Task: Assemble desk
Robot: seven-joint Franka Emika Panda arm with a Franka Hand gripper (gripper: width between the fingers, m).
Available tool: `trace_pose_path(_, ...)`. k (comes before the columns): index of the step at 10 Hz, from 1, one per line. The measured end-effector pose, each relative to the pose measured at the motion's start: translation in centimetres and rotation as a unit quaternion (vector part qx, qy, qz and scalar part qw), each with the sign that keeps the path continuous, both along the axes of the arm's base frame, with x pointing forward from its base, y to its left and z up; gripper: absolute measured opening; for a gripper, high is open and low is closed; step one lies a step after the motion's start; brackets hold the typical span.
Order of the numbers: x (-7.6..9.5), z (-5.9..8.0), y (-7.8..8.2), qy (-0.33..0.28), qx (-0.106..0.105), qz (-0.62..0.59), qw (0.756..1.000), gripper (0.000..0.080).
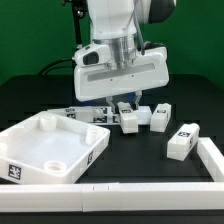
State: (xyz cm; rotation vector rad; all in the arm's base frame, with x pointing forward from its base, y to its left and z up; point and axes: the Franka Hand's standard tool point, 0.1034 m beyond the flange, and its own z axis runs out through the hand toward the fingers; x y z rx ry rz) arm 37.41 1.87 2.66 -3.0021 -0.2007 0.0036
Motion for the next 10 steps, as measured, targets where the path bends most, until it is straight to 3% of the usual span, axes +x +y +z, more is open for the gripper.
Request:
trace_pose_path(2,-0.1,-0.1,-0.1,0.004,0.001,-0.056,0.998,0.0284)
trace_pose_path(4,-1.0,-1.1,-0.8,-0.003,0.000,-0.111,0.994,0.0284)
trace_pose_path(6,-1.0,-1.1,-0.8,-0.004,0.001,-0.111,0.994,0.0285)
trace_pose_path(7,-1.0,-1.1,-0.8,-0.004,0.001,-0.111,0.994,0.0340)
trace_pose_path(8,-1.0,-1.1,-0.8,-0.004,0.001,-0.111,0.994,0.0479)
trace_pose_path(9,-1.0,-1.1,-0.8,-0.004,0.001,-0.111,0.994,0.0479)
trace_pose_path(10,-1.0,-1.1,-0.8,-0.004,0.001,-0.111,0.994,0.0590)
